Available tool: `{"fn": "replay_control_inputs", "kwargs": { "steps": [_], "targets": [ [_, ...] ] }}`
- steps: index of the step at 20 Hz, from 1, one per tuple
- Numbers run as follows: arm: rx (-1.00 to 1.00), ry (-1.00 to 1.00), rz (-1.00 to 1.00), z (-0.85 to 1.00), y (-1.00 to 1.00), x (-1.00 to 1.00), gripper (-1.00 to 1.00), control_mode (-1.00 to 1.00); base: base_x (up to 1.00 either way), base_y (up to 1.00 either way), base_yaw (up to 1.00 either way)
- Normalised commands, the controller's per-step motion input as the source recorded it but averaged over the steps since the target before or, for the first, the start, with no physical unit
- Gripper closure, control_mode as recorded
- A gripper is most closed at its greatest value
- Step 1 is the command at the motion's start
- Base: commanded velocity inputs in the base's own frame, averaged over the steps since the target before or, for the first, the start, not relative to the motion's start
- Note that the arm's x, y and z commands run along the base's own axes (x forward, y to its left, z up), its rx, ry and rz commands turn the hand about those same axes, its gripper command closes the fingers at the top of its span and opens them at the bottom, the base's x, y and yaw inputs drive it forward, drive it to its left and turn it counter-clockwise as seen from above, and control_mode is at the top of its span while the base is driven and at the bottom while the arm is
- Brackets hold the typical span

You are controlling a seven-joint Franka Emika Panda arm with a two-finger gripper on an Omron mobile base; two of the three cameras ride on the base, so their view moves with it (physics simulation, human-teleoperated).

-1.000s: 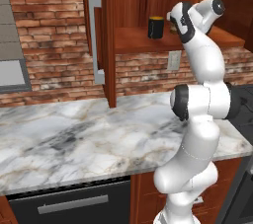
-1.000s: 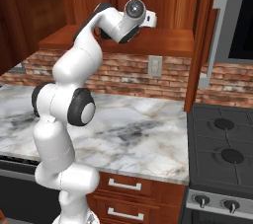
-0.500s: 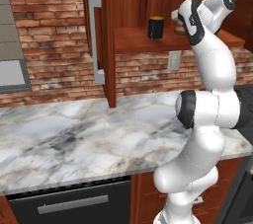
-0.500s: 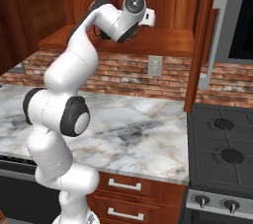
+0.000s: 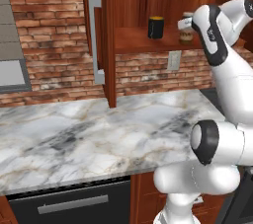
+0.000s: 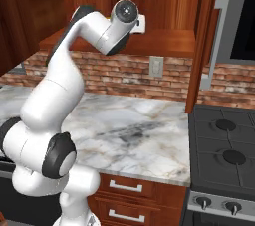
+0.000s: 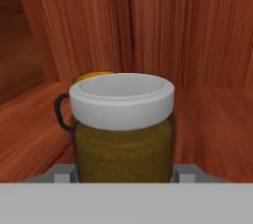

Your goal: Take the cinnamon bottle from the cabinet and place it on the dining table, next to the plate with the cupcake. Then take the chocolate from the dining counter and place it on the cupcake plate.

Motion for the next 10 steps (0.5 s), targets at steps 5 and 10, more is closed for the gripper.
{"fn": "replay_control_inputs", "kwargs": {
  "steps": [5, 10],
  "targets": [
    [-0.15, 0.01, 0.15, -0.02, 0.30, -1.00, 1.00, -1.00, 0.00, 0.00, 0.00],
    [-0.16, -0.03, 0.15, -0.20, 0.10, -1.00, 1.00, -1.00, 0.00, 0.00, 0.00]
  ]
}}
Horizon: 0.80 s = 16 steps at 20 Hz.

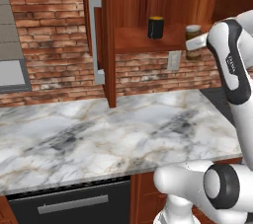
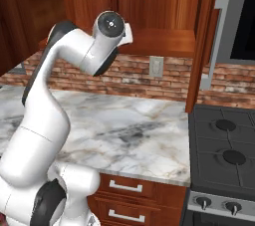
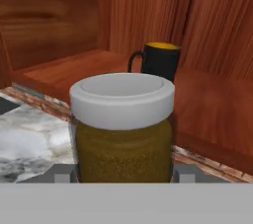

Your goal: Take the cinnamon bottle from the cabinet and place it on the dining table, next to the plate with the cupcake. Then take the chocolate from the dining counter and place it on the cupcake plate.

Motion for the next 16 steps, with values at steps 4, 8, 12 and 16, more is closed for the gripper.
{"fn": "replay_control_inputs", "kwargs": {
  "steps": [4, 8, 12, 16],
  "targets": [
    [-0.03, -0.20, 0.09, -0.39, 0.00, -0.99, 1.00, -1.00, 0.00, 0.00, 0.00],
    [0.00, -0.25, 0.01, -0.35, 0.00, -0.89, 1.00, -1.00, 0.00, 0.00, 0.00],
    [0.01, -0.05, 0.01, -0.08, 0.07, -0.58, 1.00, -1.00, 0.00, 0.00, 0.00],
    [0.00, 0.00, 0.00, -0.01, 0.06, -0.16, 1.00, 1.00, -0.63, 0.28, 0.13]
  ]
}}
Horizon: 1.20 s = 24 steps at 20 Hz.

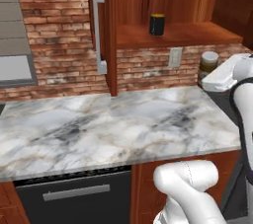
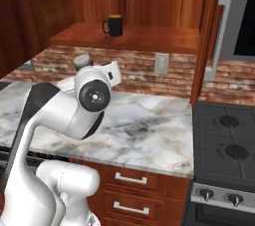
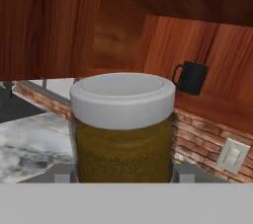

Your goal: Take the cinnamon bottle from the cabinet and place it on the dining table, next to the plate with the cupcake. Then take the chocolate from the dining counter and place it on the cupcake plate.

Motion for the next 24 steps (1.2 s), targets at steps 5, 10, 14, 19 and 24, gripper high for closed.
{"fn": "replay_control_inputs", "kwargs": {
  "steps": [5, 10, 14, 19, 24],
  "targets": [
    [0.00, 0.00, 0.00, 0.00, 0.00, 0.00, 1.00, 1.00, -0.79, 0.79, 0.55],
    [0.00, 0.00, 0.00, 0.00, 0.00, 0.00, 1.00, 1.00, -0.41, 0.59, 0.82],
    [0.00, 0.00, 0.00, 0.00, 0.00, 0.00, 1.00, 1.00, -0.18, 0.45, 0.94],
    [0.00, 0.00, 0.00, 0.00, 0.00, 0.00, 1.00, 1.00, -0.02, 0.23, 1.00],
    [0.00, 0.00, 0.00, 0.00, 0.00, 0.00, 1.00, 1.00, 0.00, 0.10, 1.00]
  ]
}}
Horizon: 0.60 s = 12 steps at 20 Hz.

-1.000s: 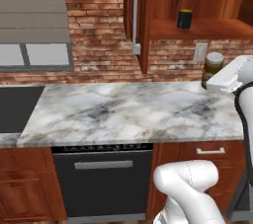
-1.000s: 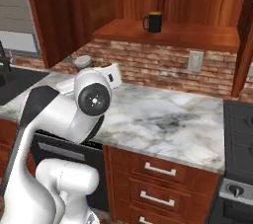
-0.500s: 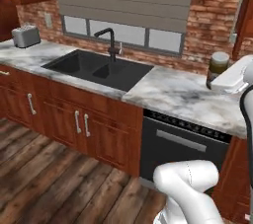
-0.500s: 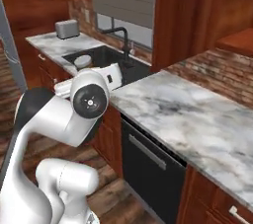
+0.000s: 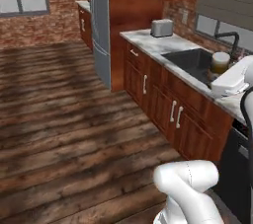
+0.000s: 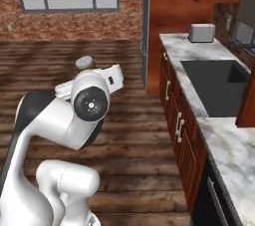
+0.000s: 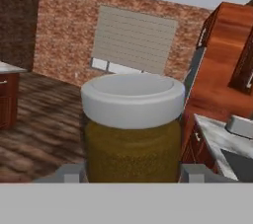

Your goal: Take the cinnamon bottle from the cabinet and place it on the dining table, next to the plate with the cupcake. Then take the chocolate from the dining counter and place it on the cupcake plate.

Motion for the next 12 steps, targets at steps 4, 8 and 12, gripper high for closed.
{"fn": "replay_control_inputs", "kwargs": {
  "steps": [4, 8, 12],
  "targets": [
    [0.00, 0.00, 0.00, 0.00, 0.00, 0.00, 1.00, 1.00, 0.00, 0.07, 1.00],
    [0.00, 0.00, 0.00, 0.00, 0.00, 0.00, 1.00, 1.00, 0.00, 0.02, 1.00],
    [0.00, 0.00, 0.00, 0.00, 0.00, 0.00, 1.00, 1.00, 0.27, 0.00, 0.96]
  ]
}}
